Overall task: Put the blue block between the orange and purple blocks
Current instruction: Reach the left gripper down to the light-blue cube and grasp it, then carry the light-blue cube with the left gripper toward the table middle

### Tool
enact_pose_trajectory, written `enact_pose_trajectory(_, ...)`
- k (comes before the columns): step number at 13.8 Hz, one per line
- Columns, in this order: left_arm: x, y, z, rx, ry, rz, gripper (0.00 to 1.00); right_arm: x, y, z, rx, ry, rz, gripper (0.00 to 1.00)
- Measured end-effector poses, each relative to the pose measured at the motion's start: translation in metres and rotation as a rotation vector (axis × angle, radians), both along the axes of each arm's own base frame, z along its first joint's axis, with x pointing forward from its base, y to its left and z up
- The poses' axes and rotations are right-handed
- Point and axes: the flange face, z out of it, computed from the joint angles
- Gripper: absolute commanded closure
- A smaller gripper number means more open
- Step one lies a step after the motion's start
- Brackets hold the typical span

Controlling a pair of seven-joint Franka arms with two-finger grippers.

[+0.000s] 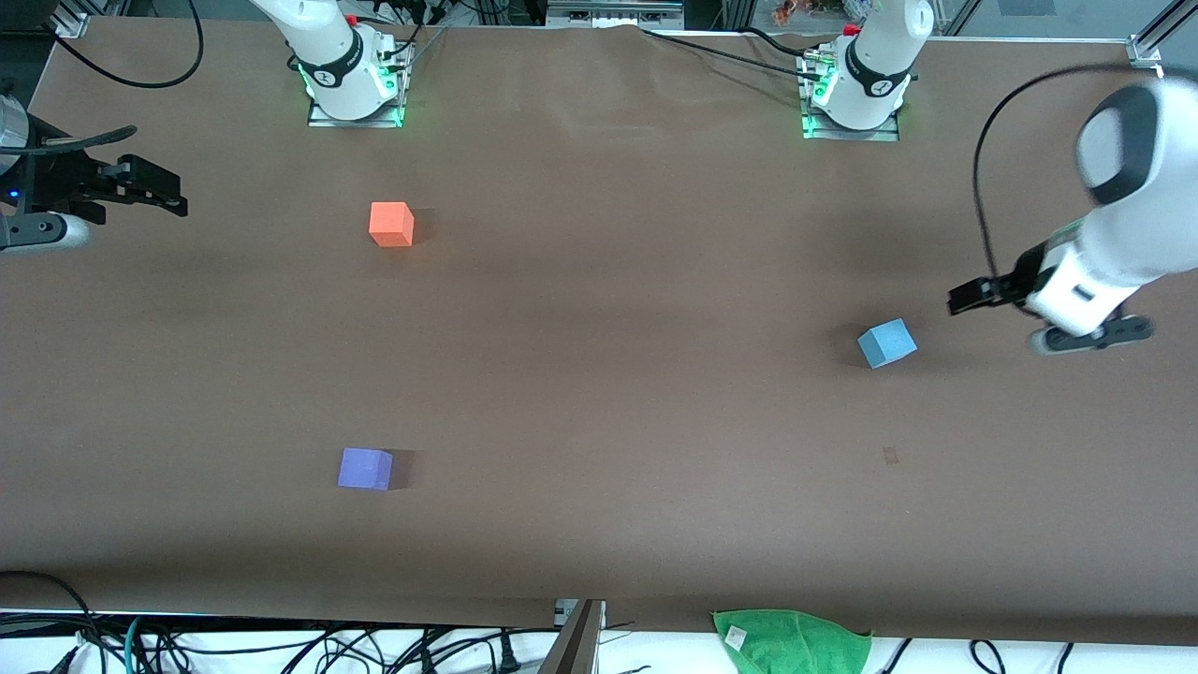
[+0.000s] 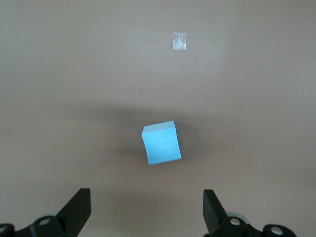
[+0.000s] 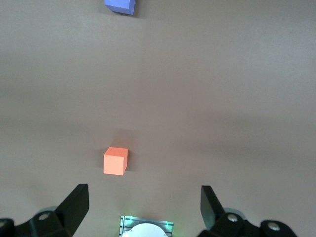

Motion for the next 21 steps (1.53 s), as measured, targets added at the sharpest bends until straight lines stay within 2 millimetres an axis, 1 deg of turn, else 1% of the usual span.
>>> enact_pose_trajectory(2, 0.001, 0.000, -0.051, -0.004, 0.019, 0.018, 0.00, 0.000, 0.000, 0.000, 0.000, -0.001, 0.000, 0.00)
enact_pose_trajectory(5, 0.007, -0.006, -0.114, -0.007, 0.019, 0.071, 0.00, 0.000, 0.000, 0.000, 0.000, -0.001, 0.000, 0.00)
enact_pose_trajectory(7, 0.006, -0.022, -0.150, -0.005, 0.026, 0.107, 0.00, 0.000, 0.000, 0.000, 0.000, -0.001, -0.001, 0.00)
enact_pose_trajectory(8, 0.005, -0.031, -0.165, -0.004, 0.038, 0.116, 0.00, 0.000, -0.001, 0.000, 0.000, -0.001, -0.002, 0.00)
enact_pose_trajectory(9, 0.004, -0.036, -0.175, -0.003, 0.050, 0.117, 0.00, 0.000, -0.001, 0.000, 0.000, -0.001, -0.003, 0.00)
enact_pose_trajectory(10, 0.003, -0.037, -0.182, 0.001, 0.057, 0.113, 0.00, 0.000, -0.002, 0.000, 0.000, -0.001, -0.003, 0.00)
enact_pose_trajectory(14, 0.003, -0.033, -0.182, 0.018, 0.058, 0.106, 0.00, 0.000, -0.002, 0.000, 0.000, -0.001, -0.003, 0.00)
enact_pose_trajectory(18, 0.010, -0.034, -0.167, 0.024, 0.076, 0.115, 0.00, 0.000, -0.002, 0.000, 0.000, -0.001, -0.003, 0.00)
enact_pose_trajectory(21, 0.009, -0.035, -0.165, 0.052, 0.084, 0.097, 0.00, 0.000, -0.002, 0.000, 0.000, -0.001, -0.003, 0.00)
